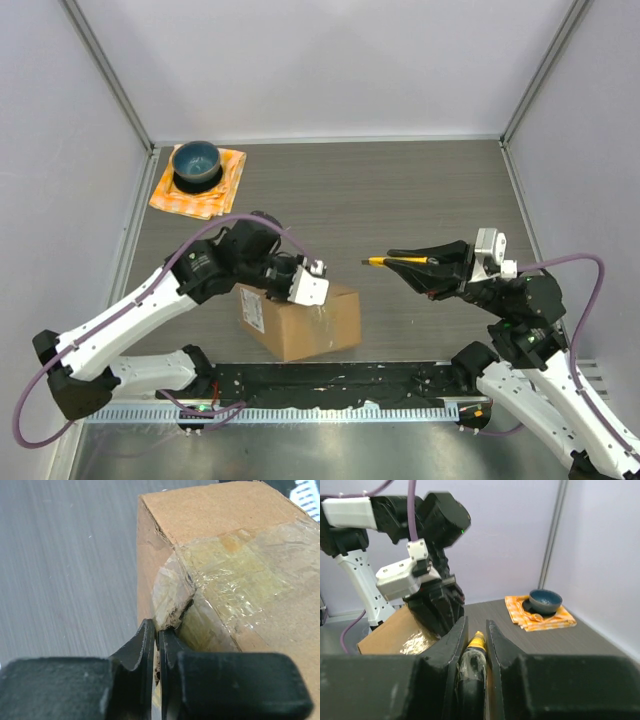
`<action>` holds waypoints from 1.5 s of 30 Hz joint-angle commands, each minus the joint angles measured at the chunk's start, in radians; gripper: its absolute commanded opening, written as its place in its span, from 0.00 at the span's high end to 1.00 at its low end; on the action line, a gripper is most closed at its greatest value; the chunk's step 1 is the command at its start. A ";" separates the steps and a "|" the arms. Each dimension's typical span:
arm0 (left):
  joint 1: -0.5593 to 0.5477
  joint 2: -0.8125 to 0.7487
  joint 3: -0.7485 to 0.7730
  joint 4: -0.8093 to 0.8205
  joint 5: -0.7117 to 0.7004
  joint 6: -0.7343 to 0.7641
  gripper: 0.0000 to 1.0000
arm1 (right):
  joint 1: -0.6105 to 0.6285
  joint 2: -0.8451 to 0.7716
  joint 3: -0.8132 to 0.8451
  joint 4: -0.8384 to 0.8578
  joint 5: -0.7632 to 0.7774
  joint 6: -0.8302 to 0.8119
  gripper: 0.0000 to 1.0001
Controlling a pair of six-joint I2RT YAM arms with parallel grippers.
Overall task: Unpack the express box
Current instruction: Adjust the express box at the center of the board, then cut the express box at the center of the board.
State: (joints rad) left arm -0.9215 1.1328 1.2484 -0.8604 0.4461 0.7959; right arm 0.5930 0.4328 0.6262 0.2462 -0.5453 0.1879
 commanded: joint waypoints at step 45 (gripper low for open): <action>0.104 -0.308 -0.441 0.500 0.197 -0.167 1.00 | 0.310 0.443 0.313 -0.159 -0.338 -0.344 0.99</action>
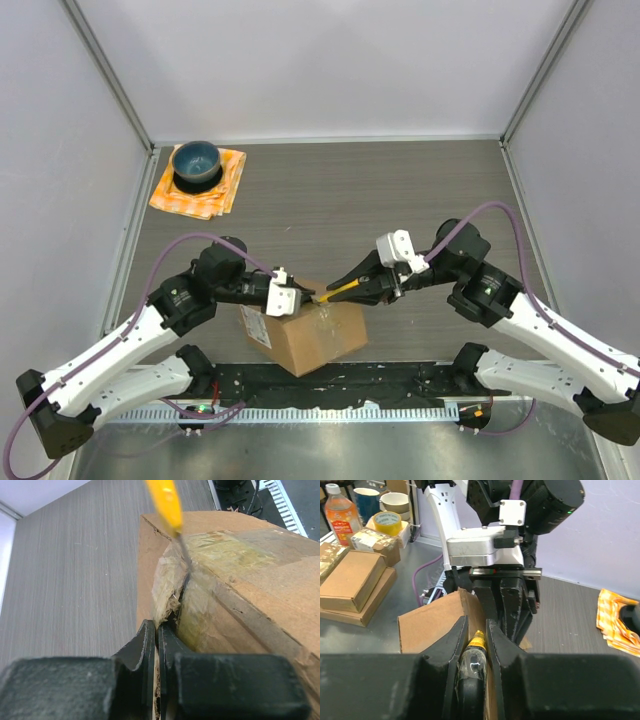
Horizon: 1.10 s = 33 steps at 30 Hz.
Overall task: Unpack the express box
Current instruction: Cut the express box at the center of the board.
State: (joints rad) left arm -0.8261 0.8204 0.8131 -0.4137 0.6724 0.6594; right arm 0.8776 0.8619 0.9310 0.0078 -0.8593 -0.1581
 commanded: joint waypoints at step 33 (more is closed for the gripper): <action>0.038 0.002 -0.026 0.059 -0.004 -0.058 1.00 | 0.026 -0.017 0.048 0.014 0.014 -0.034 0.99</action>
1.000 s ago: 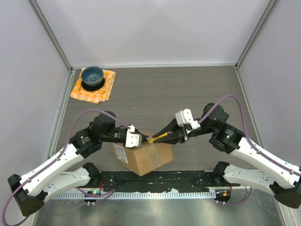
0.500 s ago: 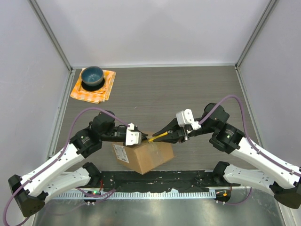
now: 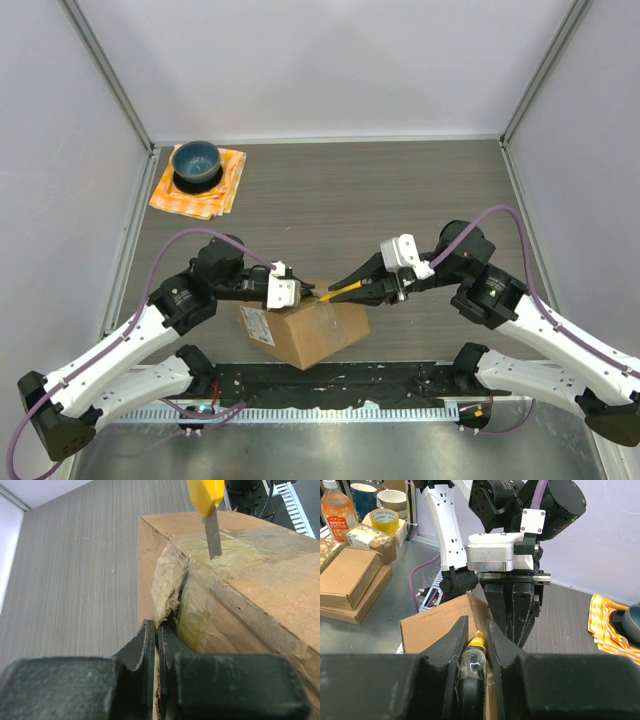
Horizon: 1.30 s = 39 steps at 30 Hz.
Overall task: Unpack the express box
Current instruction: Cut the express box at the center of the board.
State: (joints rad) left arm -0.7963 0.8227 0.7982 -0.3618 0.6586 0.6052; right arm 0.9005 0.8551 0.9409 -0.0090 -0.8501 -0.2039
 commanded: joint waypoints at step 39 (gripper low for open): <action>0.008 -0.016 -0.042 0.037 -0.020 -0.032 1.00 | 0.005 -0.019 0.042 0.015 0.062 0.008 0.99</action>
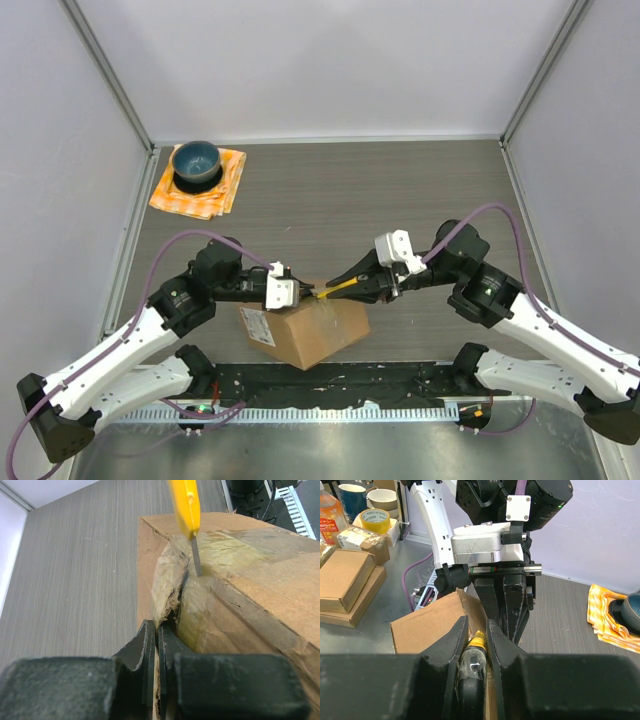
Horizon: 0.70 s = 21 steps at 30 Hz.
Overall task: Unpack the express box
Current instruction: Cut the express box at the center of the board.
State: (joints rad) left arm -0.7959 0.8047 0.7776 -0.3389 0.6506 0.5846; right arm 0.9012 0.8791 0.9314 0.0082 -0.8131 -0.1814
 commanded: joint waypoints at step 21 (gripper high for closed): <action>0.007 -0.001 -0.018 0.021 -0.022 -0.011 1.00 | 0.004 -0.008 0.027 0.024 -0.026 0.045 0.99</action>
State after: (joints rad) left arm -0.7959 0.8047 0.7750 -0.3298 0.6472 0.5827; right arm 0.9012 0.8619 0.9466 -0.0082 -0.8215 -0.1551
